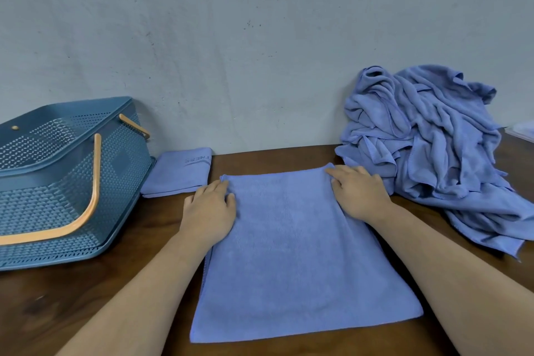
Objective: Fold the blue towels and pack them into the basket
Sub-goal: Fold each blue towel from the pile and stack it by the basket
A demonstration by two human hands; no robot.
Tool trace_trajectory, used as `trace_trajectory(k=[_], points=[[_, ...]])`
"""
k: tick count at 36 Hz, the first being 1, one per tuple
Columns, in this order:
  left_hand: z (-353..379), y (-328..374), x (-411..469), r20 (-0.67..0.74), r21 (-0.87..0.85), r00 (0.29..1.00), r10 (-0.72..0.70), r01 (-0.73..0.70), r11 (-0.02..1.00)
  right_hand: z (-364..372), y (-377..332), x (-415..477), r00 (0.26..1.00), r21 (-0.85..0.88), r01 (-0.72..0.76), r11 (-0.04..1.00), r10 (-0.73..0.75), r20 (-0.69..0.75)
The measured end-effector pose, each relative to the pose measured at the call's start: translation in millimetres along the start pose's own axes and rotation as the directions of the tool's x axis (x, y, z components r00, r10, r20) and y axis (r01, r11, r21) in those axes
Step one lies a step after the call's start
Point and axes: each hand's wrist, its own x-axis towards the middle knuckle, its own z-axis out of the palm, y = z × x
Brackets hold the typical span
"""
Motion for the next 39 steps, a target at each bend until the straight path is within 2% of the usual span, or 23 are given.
trace_trajectory(k=[5,8,11,13,15,16,18,19,21,23,26,30,36,39], points=[[0,-2,2,-0.01,-0.006,1.0,-0.008,0.007,1.0,-1,0,0,1.0,0.021,-0.007,1.0,0.008,-0.024],[0,-4,3,-0.036,0.0,0.999,0.007,-0.007,1.0,0,8,0,0.992,0.126,0.002,0.992,0.014,-0.124],[0,-5,3,-0.138,0.043,0.99,0.039,-0.034,0.999,-3,14,-1,0.977,0.174,0.041,0.984,-0.002,-0.214],[-4,4,1,-0.257,0.134,0.96,0.11,-0.078,0.988,-10,7,-3,0.951,0.186,0.089,0.979,-0.028,-0.307],[-8,21,-6,-0.326,0.149,0.913,0.244,-0.205,0.967,-17,-9,-8,0.927,0.229,0.212,0.95,-0.121,-0.355],[-10,31,-11,-0.301,0.107,0.896,0.325,-0.307,0.946,-20,-19,-11,0.92,0.259,0.29,0.921,-0.194,-0.34],[-7,46,-22,-0.131,-0.021,0.894,0.428,-0.434,0.901,-21,-36,-18,0.906,0.289,0.409,0.866,-0.346,-0.244],[-4,49,-27,-0.021,-0.04,0.898,0.44,-0.44,0.897,-18,-42,-23,0.899,0.292,0.436,0.851,-0.394,-0.193],[3,45,-28,0.17,-0.017,0.91,0.378,-0.381,0.924,-13,-45,-30,0.906,0.307,0.423,0.852,-0.409,-0.114],[3,34,-24,0.255,-0.004,0.919,0.3,-0.309,0.951,-10,-40,-34,0.925,0.303,0.368,0.879,-0.38,-0.019],[-1,21,-15,0.27,0.02,0.932,0.24,-0.255,0.967,-10,-29,-31,0.942,0.265,0.27,0.926,-0.311,0.127],[-2,16,-13,0.286,0.002,0.932,0.223,-0.234,0.972,-17,-24,-30,0.94,0.285,0.175,0.943,-0.245,0.236],[-6,15,-11,0.306,-0.06,0.927,0.218,-0.21,0.976,-14,-19,-24,0.932,0.126,0.206,0.97,-0.233,0.277],[-11,23,-13,0.231,-0.115,0.95,0.211,-0.188,0.975,-14,-18,-24,0.932,0.077,0.215,0.974,-0.228,0.28]])
